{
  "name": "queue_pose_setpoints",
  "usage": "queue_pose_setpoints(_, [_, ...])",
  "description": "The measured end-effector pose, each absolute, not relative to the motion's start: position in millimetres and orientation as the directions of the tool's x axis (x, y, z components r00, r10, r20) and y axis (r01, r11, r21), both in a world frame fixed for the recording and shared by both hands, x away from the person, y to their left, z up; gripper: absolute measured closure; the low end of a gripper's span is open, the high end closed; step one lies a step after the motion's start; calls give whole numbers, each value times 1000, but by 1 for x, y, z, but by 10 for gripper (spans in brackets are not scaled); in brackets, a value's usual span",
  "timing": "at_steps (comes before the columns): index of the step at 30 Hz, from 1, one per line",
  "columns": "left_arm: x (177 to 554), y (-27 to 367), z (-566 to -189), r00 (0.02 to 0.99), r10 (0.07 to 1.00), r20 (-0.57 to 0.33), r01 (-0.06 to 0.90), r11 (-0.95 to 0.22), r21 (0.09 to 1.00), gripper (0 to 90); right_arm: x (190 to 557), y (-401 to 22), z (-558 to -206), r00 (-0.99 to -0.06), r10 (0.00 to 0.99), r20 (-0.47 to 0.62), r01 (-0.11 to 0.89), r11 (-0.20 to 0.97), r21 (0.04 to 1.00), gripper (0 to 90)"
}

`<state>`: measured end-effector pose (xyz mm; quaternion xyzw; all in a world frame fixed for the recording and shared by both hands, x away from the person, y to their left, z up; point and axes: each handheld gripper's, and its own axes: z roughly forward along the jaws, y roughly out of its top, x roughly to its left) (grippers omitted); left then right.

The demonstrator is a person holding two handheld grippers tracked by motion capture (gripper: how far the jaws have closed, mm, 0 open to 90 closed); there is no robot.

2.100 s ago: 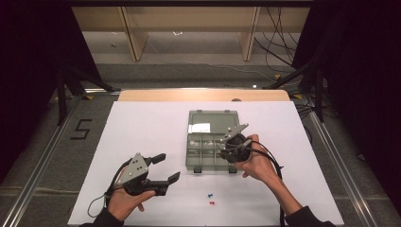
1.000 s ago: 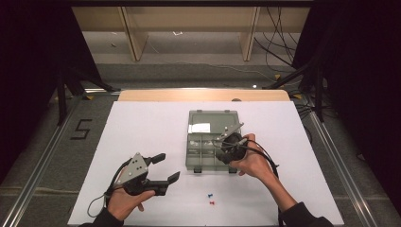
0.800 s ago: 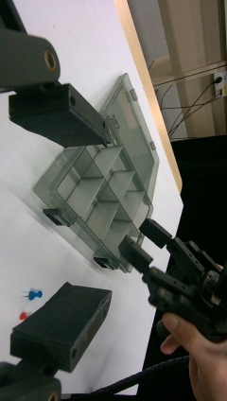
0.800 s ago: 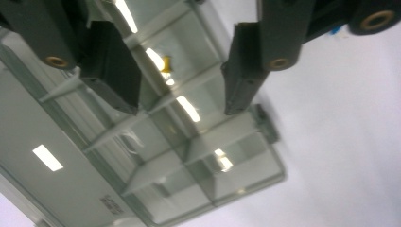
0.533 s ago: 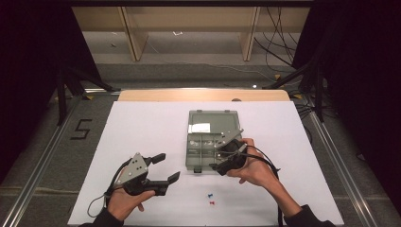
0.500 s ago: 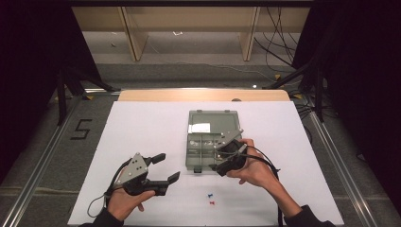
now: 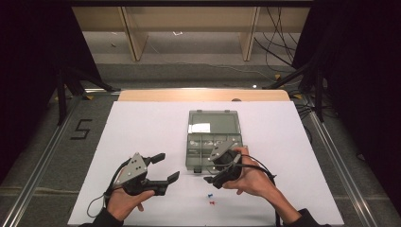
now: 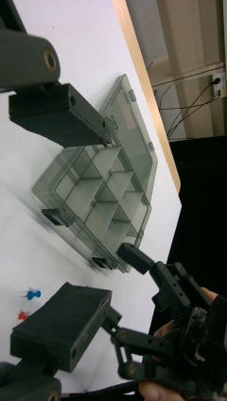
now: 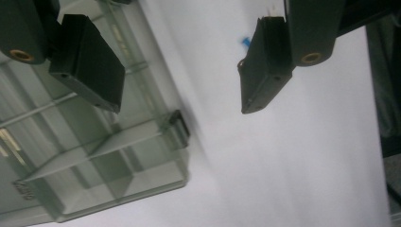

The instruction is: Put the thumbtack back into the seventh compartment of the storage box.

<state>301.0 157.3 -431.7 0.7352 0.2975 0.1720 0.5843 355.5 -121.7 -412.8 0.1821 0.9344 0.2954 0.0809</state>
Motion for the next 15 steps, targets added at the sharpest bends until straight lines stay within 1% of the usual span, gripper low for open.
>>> queue_pose_setpoints(7, [301, 158, -431, 763, 640, -96, 237, -138, 962, 211, 349, -113, -421, -941, 337, -39, 258, 785, 563, 333])
queue_pose_setpoints(8, [302, 159, -431, 766, 637, -81, 225, -147, 963, 210, 348, -112, -423, -943, 331, -41, 253, 791, 556, 341])
queue_pose_setpoints(11, [302, 159, -431, 765, 639, -83, 225, -144, 964, 211, 346, -109, -429, -950, 308, -51, 235, 813, 533, 364])
queue_pose_setpoints(15, [301, 158, -431, 761, 642, -93, 234, -137, 962, 211, 344, -108, -434, -956, 292, -34, 238, 837, 492, 416])
